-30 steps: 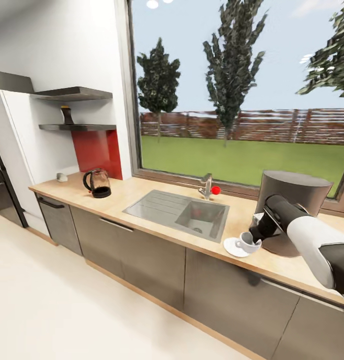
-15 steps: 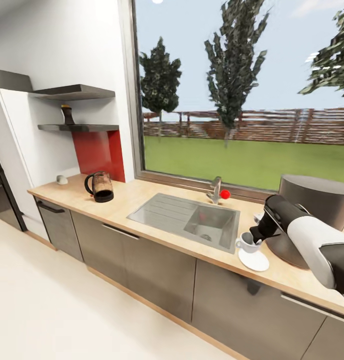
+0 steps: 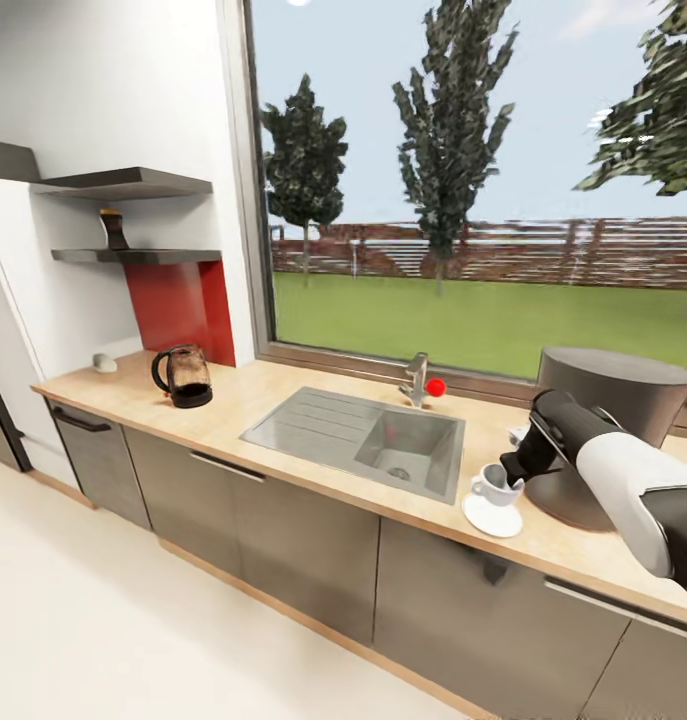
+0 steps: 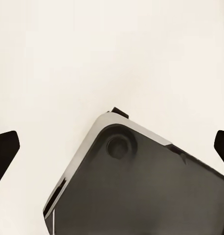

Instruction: Set up a coffee station on the kitchen countertop: keep the coffee maker on the countertop, move the bottle of coffee from the kitchen shelf to the counter next to the coffee maker, place a paper coffee filter on top of the coffee maker, put the saucer next to the coffee maker with the coffee cup on the saucer, and place the electric kettle next to the coffee maker.

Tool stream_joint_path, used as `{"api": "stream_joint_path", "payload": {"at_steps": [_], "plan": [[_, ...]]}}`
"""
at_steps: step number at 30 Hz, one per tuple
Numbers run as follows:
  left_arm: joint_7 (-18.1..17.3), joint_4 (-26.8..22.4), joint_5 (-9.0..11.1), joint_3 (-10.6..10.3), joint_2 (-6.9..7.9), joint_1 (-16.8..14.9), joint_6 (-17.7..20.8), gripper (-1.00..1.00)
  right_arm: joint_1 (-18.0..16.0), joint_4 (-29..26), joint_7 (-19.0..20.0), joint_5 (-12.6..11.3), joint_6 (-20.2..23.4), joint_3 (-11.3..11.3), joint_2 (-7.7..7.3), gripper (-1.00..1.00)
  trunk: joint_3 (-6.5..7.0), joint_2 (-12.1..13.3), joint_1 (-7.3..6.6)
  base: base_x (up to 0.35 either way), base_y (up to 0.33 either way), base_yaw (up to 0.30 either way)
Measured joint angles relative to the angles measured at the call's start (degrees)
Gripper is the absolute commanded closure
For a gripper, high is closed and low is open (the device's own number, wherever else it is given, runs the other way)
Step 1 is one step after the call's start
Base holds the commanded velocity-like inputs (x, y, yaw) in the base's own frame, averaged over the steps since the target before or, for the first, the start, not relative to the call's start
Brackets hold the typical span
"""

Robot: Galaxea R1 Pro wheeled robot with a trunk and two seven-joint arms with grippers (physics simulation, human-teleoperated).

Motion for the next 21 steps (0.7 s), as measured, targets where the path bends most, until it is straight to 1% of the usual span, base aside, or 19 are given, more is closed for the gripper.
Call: {"api": "stream_joint_path", "payload": {"at_steps": [7,14,21], "plan": [[0.00,0.02,-0.01,0.00,0.00,0.00,0.10,-1.00,0.00,0.00,0.09,-0.02,0.01,-0.02,0.14,1.00,0.01,0.00,0.00,0.002,0.000,-0.026],[0.00,0.00,-0.01,0.00,0.00,0.00,0.34,-1.00,0.00,0.00,0.10,0.04,-0.01,0.01,0.21,1.00,0.01,0.00,-0.02,0.214,0.000,-0.001],[0.00,0.02,0.00,0.00,-0.01,0.00,-0.07,-1.00,0.00,0.09,0.15,0.03,-0.01,0.01,-0.15,1.00,0.01,0.00,0.00,0.028,0.000,0.000]]}}
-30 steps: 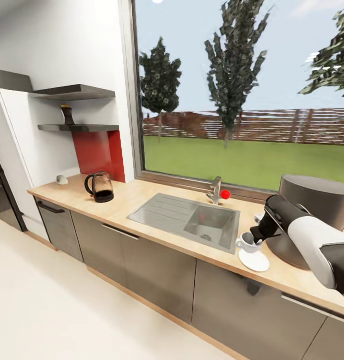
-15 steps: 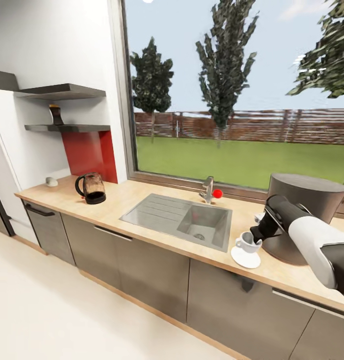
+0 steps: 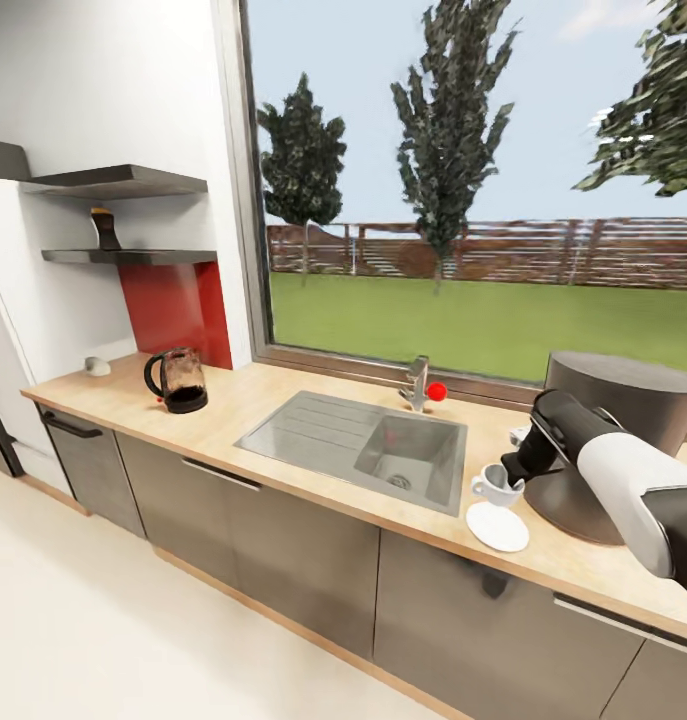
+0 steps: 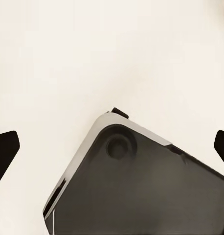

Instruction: Set up a coffee station on the kitchen countertop: keep the coffee maker on the countertop, move the bottle of coffee from the kitchen shelf to the counter next to the coffee maker, place a paper coffee filter on top of the coffee maker, put the saucer next to the coffee maker with the coffee cup on the saucer, and place the electric kettle next to the coffee maker.

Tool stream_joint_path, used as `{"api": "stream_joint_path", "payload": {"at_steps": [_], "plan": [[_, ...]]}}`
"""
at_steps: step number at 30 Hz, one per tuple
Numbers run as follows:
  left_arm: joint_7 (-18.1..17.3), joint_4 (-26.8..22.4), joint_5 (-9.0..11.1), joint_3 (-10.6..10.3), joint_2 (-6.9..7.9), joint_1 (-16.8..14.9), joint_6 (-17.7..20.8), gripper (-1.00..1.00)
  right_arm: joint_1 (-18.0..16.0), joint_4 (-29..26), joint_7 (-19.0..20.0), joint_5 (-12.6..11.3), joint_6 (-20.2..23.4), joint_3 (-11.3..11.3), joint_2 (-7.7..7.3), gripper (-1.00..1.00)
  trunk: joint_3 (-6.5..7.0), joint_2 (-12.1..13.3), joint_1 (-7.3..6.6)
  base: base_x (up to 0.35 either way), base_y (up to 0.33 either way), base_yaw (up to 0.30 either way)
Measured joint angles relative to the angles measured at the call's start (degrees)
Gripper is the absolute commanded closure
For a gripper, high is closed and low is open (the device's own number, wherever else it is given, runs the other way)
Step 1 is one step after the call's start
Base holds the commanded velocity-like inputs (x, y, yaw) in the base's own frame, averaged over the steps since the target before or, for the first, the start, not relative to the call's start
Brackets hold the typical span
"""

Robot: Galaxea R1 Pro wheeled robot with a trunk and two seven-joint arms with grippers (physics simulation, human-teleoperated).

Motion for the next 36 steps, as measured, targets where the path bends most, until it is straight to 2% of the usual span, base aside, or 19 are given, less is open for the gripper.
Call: {"api": "stream_joint_path", "payload": {"at_steps": [11,36], "plan": [[-0.08,-0.01,-0.09,0.00,0.09,0.02,0.07,-1.00,0.04,0.25,0.04,-0.08,-0.01,-0.01,0.17,1.00,-1.89,-4.34,2.41,0.000,0.000,0.000],[-0.08,-0.01,-0.01,0.00,0.01,0.02,0.07,-1.00,0.03,1.97,-0.02,-0.28,0.01,-0.04,-0.47,1.00,-6.40,-14.39,7.91,0.000,0.000,0.000]]}}
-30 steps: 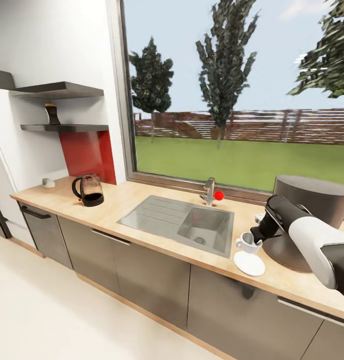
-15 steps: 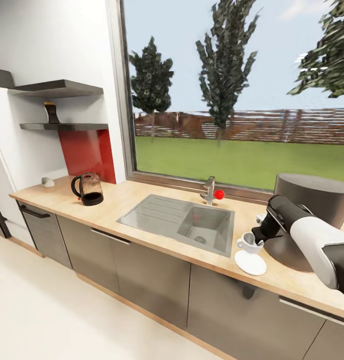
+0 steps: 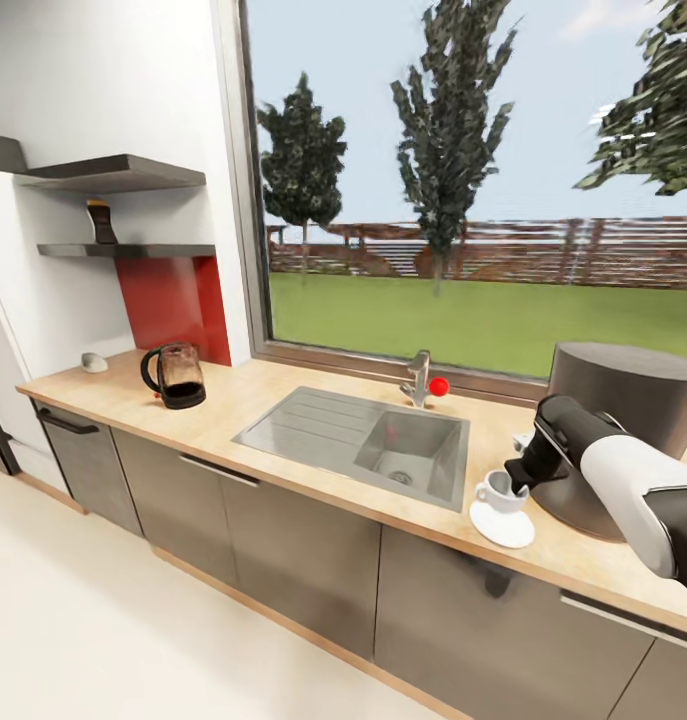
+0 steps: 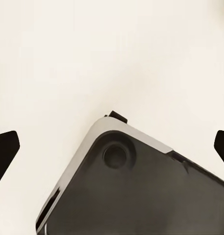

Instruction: Set up a coffee station on the kitchen countertop: keep the coffee maker on the countertop, move the bottle of coffee from the kitchen shelf to the counter next to the coffee maker, place a paper coffee filter on top of the coffee maker, put the saucer next to the coffee maker with the coffee cup on the saucer, and place the electric kettle next to the coffee maker.

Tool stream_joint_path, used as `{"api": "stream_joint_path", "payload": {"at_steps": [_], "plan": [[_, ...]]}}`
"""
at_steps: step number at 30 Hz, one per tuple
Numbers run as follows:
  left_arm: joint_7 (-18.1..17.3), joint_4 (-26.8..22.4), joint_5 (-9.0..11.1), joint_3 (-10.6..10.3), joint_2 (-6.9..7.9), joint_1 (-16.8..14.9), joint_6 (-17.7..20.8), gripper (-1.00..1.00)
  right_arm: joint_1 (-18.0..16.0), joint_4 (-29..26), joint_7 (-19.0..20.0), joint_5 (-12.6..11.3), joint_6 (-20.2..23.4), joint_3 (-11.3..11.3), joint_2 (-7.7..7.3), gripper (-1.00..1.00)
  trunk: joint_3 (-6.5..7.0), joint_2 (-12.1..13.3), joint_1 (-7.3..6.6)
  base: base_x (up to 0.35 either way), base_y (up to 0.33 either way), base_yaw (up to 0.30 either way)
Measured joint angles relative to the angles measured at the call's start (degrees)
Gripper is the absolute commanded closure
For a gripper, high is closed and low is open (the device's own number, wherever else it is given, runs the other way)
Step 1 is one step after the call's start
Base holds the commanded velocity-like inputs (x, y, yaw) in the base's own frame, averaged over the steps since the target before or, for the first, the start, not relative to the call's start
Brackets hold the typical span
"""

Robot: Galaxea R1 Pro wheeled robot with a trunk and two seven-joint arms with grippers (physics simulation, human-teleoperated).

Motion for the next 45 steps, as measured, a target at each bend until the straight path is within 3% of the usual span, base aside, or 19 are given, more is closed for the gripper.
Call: {"api": "stream_joint_path", "payload": {"at_steps": [16,45], "plan": [[0.00,0.01,0.00,0.00,0.00,0.00,0.00,-1.00,0.00,0.76,-0.34,0.12,0.00,0.05,-0.26,1.00,-2.88,-6.43,3.52,0.000,0.000,0.000],[0.00,0.00,0.00,0.00,0.03,0.00,0.11,-1.00,-0.01,1.81,-0.33,-0.06,0.02,0.09,-0.45,1.00,-2.89,-6.45,3.53,0.026,-0.017,0.000]]}}
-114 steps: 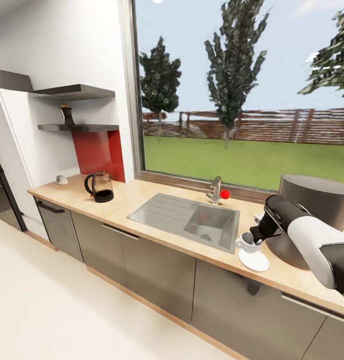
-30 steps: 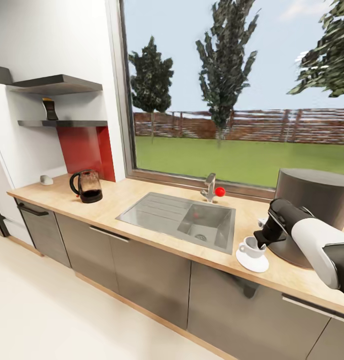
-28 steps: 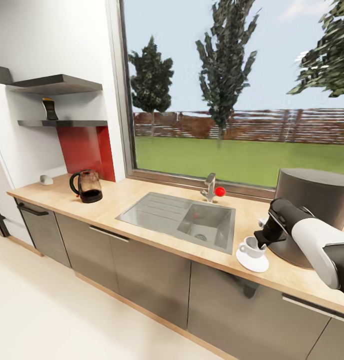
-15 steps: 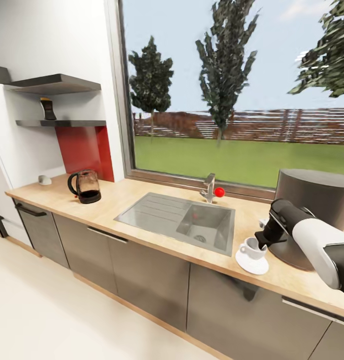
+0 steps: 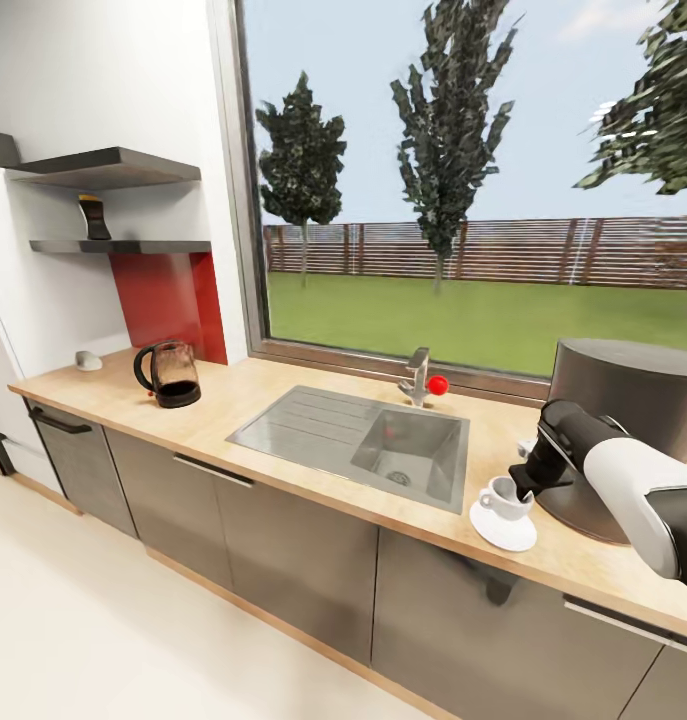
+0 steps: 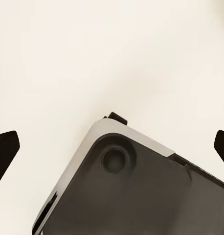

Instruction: Set up a coffee station on the kitchen countertop: keep the coffee maker on the countertop, move the bottle of coffee from the kitchen shelf to the counter next to the coffee maker, place a paper coffee filter on top of the coffee maker, put the saucer next to the coffee maker with the coffee cup on the saucer, and place the electric kettle next to the coffee maker.

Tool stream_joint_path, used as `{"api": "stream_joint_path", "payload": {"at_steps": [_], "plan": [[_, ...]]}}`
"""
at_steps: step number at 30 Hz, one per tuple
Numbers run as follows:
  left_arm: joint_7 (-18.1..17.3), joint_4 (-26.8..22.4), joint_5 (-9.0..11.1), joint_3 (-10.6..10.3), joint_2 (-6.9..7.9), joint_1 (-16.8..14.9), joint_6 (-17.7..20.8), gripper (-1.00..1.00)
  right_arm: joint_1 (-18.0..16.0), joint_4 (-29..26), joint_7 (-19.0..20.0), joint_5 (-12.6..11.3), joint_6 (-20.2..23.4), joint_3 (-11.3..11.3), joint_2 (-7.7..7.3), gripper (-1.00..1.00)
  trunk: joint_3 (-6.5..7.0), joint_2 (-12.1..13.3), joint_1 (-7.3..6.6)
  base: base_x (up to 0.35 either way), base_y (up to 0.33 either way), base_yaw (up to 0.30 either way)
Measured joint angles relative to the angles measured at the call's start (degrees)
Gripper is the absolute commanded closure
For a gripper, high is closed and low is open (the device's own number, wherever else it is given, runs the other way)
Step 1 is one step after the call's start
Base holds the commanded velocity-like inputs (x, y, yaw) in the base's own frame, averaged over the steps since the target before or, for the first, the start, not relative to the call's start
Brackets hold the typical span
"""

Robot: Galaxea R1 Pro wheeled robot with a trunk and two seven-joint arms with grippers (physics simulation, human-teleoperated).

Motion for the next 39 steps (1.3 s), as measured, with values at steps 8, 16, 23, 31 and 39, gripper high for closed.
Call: {"api": "stream_joint_path", "payload": {"at_steps": [8,16,23,31,39], "plan": [[0.00,0.00,0.00,0.00,-0.03,0.00,-0.10,-1.00,0.00,0.00,0.00,0.01,0.00,0.01,-0.04,1.00,-0.35,-0.79,0.43,0.000,0.000,0.000],[0.00,0.01,0.00,0.00,-0.03,0.00,-0.03,-1.00,0.00,0.00,0.00,0.03,-0.01,0.02,-0.27,1.00,-1.79,-4.00,2.19,0.000,0.000,0.000],[0.00,0.00,0.00,0.00,-0.05,0.00,0.01,-1.00,0.00,0.09,-0.07,0.01,0.00,0.01,-0.34,1.00,-3.05,-6.81,3.73,0.000,0.000,0.000],[0.00,0.00,0.00,0.00,-0.04,0.00,0.04,-1.00,0.00,0.17,-0.09,0.00,0.00,0.01,-0.35,1.00,-4.49,-10.02,5.49,0.000,0.000,0.000],[0.00,0.05,0.00,0.00,-0.03,0.00,-0.08,-1.00,0.00,0.18,-0.06,0.00,0.00,0.01,-0.35,1.00,-5.04,-11.24,6.15,0.018,-0.001,0.000]]}}
